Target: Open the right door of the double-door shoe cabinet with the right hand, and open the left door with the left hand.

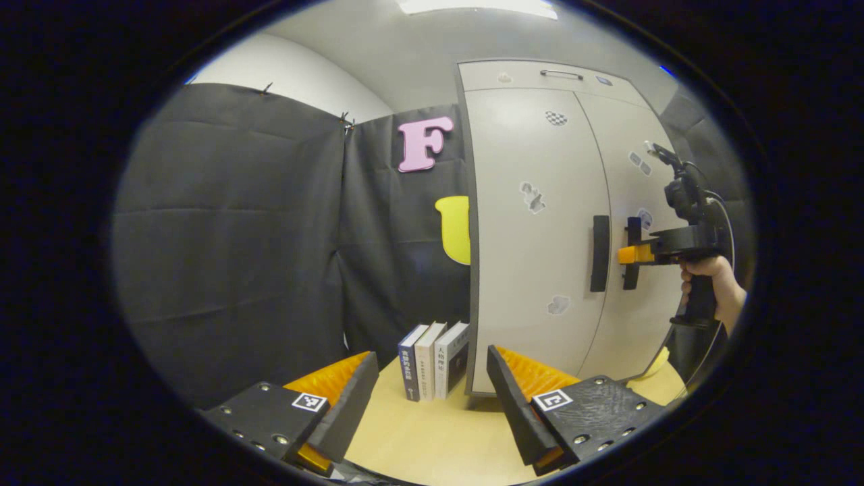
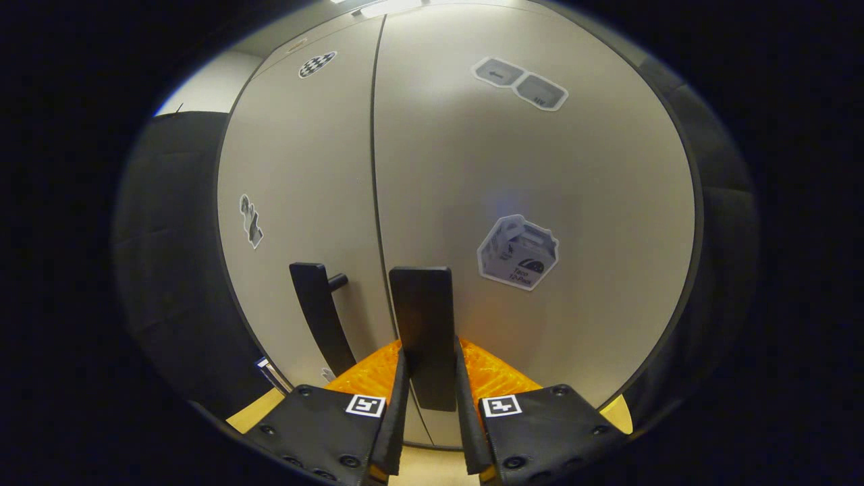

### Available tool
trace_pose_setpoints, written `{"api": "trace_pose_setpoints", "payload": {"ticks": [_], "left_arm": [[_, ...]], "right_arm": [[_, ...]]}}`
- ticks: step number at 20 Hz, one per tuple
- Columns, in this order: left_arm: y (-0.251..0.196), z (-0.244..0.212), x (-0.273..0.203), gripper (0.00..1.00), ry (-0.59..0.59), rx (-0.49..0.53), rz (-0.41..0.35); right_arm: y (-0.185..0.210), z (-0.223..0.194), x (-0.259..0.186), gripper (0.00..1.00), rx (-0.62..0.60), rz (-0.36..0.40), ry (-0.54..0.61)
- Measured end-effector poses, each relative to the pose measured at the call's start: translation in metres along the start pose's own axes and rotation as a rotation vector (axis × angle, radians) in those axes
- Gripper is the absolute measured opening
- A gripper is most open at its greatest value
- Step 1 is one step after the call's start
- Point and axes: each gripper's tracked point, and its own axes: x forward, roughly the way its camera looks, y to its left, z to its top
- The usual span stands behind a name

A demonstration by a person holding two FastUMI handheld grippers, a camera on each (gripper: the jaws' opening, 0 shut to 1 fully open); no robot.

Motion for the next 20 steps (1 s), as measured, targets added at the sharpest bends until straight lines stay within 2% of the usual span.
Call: {"api": "trace_pose_setpoints", "payload": {"ticks": [2, 3, 4, 7, 10, 11, 12, 13, 18, 19, 20], "left_arm": [[-0.007, -0.002, -0.005, 0.93, 0.016, 0.0, 0.007], [-0.012, -0.004, -0.008, 0.93, 0.027, -0.011, 0.001], [-0.016, -0.005, -0.011, 0.93, 0.033, -0.021, -0.01], [-0.021, -0.019, -0.02, 0.93, 0.059, -0.035, -0.046], [-0.02, -0.031, -0.019, 0.93, 0.081, -0.074, -0.091], [-0.017, -0.032, -0.019, 0.94, 0.079, -0.09, -0.104], [-0.013, -0.031, -0.02, 0.93, 0.07, -0.104, -0.116], [-0.007, -0.031, -0.022, 0.93, 0.065, -0.113, -0.125], [0.028, -0.045, -0.036, 0.93, 0.054, -0.139, -0.153], [0.032, -0.05, -0.038, 0.96, 0.059, -0.151, -0.166], [0.036, -0.058, -0.041, 0.93, 0.069, -0.162, -0.178]], "right_arm": [[0.001, 0.002, 0.002, 0.27, -0.01, 0.012, -0.013], [0.0, 0.0, 0.001, 0.27, -0.016, 0.028, -0.015], [0.002, 0.001, 0.003, 0.16, -0.001, 0.043, -0.03], [0.001, 0.0, 0.0, 0.04, -0.027, 0.065, -0.007], [0.002, 0.0, 0.001, 0.04, -0.015, 0.045, 0.003], [0.001, 0.0, 0.001, 0.07, -0.019, 0.033, -0.001], [0.002, -0.001, 0.001, 0.04, -0.022, 0.02, -0.001], [0.001, 0.0, 0.0, 0.07, -0.021, 0.009, -0.001], [0.001, -0.001, 0.002, 0.04, 0.016, -0.046, 0.026], [0.001, -0.001, 0.002, 0.04, 0.011, -0.058, 0.027], [0.0, -0.001, 0.001, 0.07, 0.009, -0.07, 0.025]]}}
